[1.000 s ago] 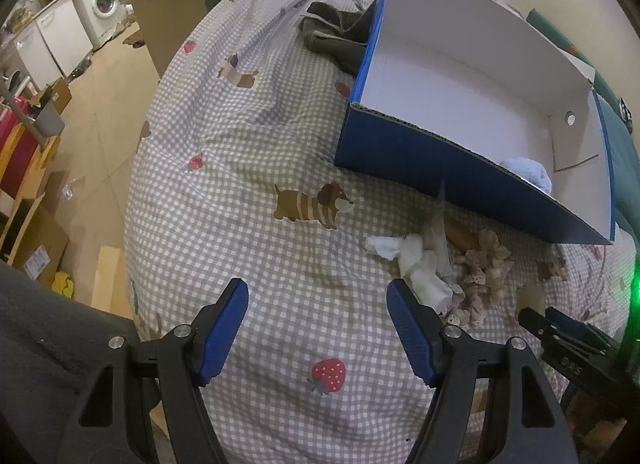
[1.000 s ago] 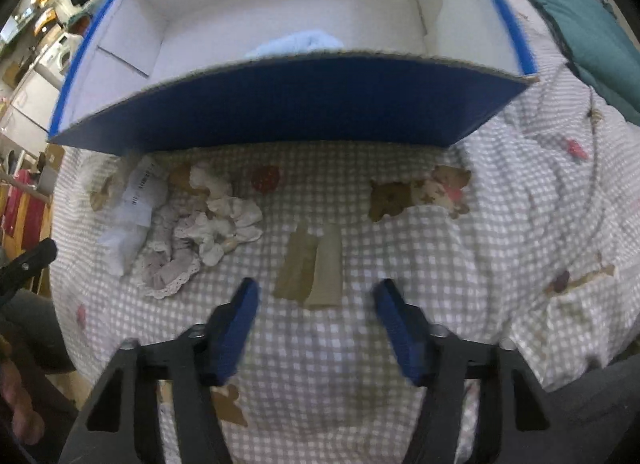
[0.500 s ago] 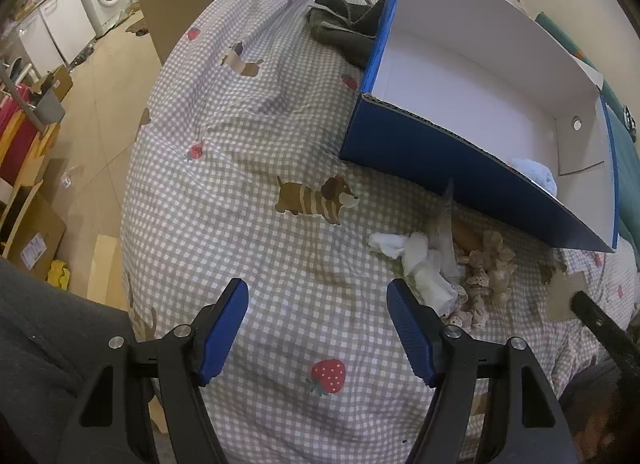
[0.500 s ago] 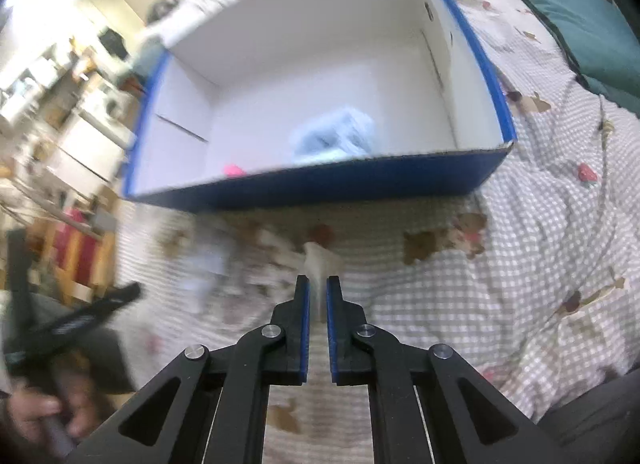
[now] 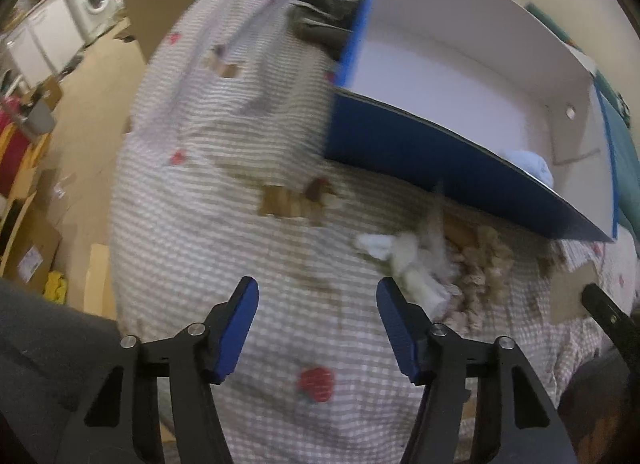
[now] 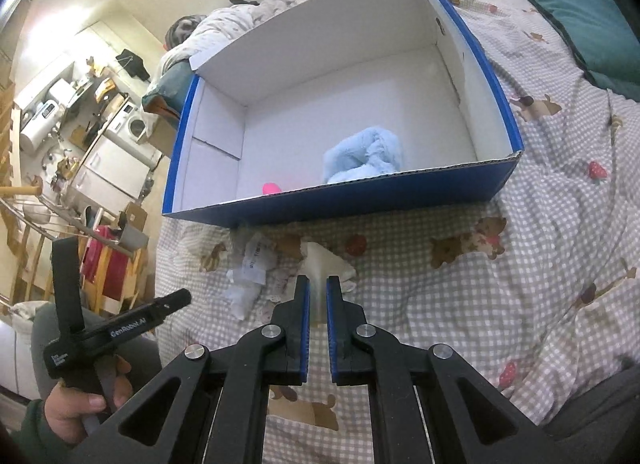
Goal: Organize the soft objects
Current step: 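Grasp the white cloth bunny with the left tool, then carry the white bunny with the left tool over the box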
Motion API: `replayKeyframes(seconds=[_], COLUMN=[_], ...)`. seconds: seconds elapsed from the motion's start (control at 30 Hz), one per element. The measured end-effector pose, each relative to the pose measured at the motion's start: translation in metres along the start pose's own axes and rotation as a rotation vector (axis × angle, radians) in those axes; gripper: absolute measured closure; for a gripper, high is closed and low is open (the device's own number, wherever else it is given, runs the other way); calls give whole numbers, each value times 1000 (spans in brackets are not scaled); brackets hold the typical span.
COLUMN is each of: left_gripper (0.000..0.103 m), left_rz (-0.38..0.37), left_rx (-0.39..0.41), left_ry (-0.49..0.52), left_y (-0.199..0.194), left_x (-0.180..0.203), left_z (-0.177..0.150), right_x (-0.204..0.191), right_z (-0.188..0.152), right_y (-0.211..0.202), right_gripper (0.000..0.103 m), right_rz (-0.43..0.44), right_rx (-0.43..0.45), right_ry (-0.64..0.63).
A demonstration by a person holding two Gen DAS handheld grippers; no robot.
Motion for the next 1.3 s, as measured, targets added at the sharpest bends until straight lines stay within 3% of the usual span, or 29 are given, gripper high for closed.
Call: replayKeyframes(seconds=[0.2, 0.37, 0.43, 0.47, 0.5, 0.7, 0.8, 1.1, 1.3], left_gripper=[45, 46, 66, 85, 97, 98, 98, 98, 98], left_rz=[-126, -102, -94, -93, -97, -194, -146, -54, -46], left_rx=[-39, -83, -99, -105, -108, -28, 28, 47, 62], left_ry=[71, 169, 175, 175, 166, 79, 111, 119, 138], left_y=[15, 33, 39, 42, 43, 21, 7, -5, -10], left_x=[46, 64, 64, 64, 62, 57, 51, 36, 35], left_z=[-3, -15, -18, -18, -17, 1, 6, 0, -6], right_x=[4, 6, 6, 5, 6, 6, 3, -7, -15], right_z=[1, 1, 1, 2, 2, 1, 0, -2, -3], right_y=[9, 14, 16, 17, 17, 21, 22, 30, 29], right_gripper=[94, 94, 94, 94, 94, 94, 94, 94, 94], right_rz=[13, 8, 4, 5, 4, -11, -18, -46, -48], right_rx=[-23, -37, -41, -41, -40, -43, -41, -38, -20], right_ry=[39, 50, 53, 52, 51, 37, 23, -44, -71])
Point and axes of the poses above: each gripper's, at about its wrist camera, not at the fingertips, and y roughly the way its jaws point, x to its right, z to its top, the point moved 9 cm from there along y, roughly the way its jaws point, and after that the axes turned 7 degrees about x, right-handed, at the moved point
